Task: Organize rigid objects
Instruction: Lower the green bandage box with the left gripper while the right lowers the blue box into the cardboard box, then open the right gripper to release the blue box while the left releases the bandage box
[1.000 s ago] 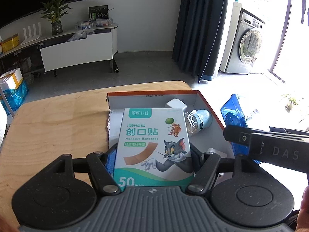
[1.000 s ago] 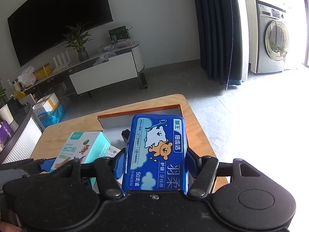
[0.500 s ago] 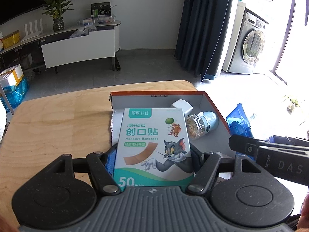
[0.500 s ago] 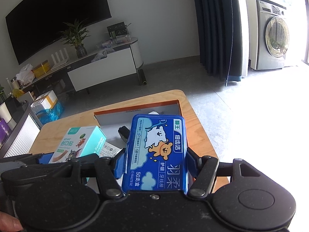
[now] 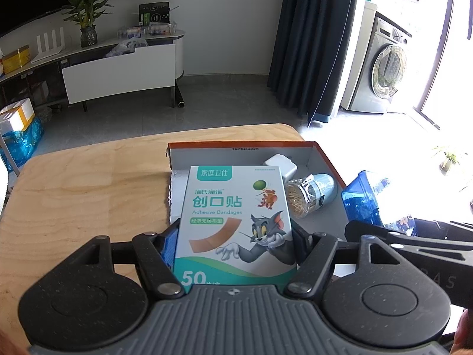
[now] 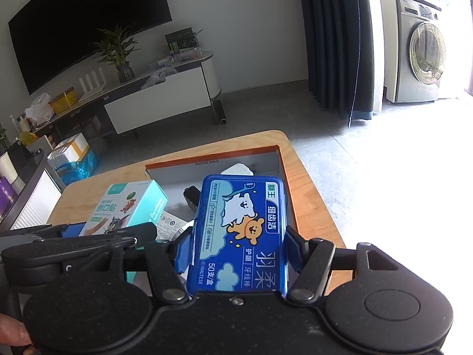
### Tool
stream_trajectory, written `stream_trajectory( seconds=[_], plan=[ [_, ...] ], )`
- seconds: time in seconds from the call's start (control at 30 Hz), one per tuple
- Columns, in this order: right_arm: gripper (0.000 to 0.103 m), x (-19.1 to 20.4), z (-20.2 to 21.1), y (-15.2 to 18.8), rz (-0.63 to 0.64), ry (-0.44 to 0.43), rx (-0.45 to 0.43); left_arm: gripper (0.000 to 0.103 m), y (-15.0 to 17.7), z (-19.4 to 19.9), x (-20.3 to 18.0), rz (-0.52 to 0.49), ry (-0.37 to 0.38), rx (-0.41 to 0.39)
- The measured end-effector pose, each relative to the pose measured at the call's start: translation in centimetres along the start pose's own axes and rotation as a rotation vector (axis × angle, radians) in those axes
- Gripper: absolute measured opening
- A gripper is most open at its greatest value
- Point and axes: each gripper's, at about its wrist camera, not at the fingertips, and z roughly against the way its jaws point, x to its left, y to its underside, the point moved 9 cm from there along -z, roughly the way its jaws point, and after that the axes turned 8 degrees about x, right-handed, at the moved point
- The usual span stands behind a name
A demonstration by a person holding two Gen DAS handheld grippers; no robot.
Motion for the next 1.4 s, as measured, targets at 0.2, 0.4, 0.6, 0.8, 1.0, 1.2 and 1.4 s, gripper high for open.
stream_trajectory(
  seconds=[0.2,0.4,0.6,0.8,1.0,1.2,1.4],
  plan=[
    [0.074,-0.3,-0.2,0.0,-0.002,-0.003,0.006,0.071,-0.1,-0.3,-0.1,-0.002,0.002,0.001],
    [0.076,-0.4,-0.9,0.1,-0.014,-0.033,0.024,0.071,-0.3,-0.8,0.1,0.001,-0.002,0.011],
    [0.077,-1.3,-1.1,0.5,-0.041,-0.037,0.015,0.071,-0.8,-1.5,-0.1,-0.005,0.001,0.018],
    [0.077,-2.9,-0.3,0.6,-0.069,0.000,-0.020,0.071,-1.1,-1.7,-1.7,-0.023,0.053,0.021],
    [0.078,-3.7,0.5,0.4,-0.078,0.008,-0.041,0.078,-1.5,-2.4,-3.7,-0.055,0.119,0.018],
    [0.079,-3.6,1.4,0.7,-0.072,0.009,-0.054,0.082,-1.4,-1.9,-2.5,-0.015,0.122,0.016],
    [0.079,-2.8,2.3,0.8,-0.053,-0.001,-0.064,0.083,-1.0,0.3,-1.4,-0.001,0.095,0.000]
  ],
)
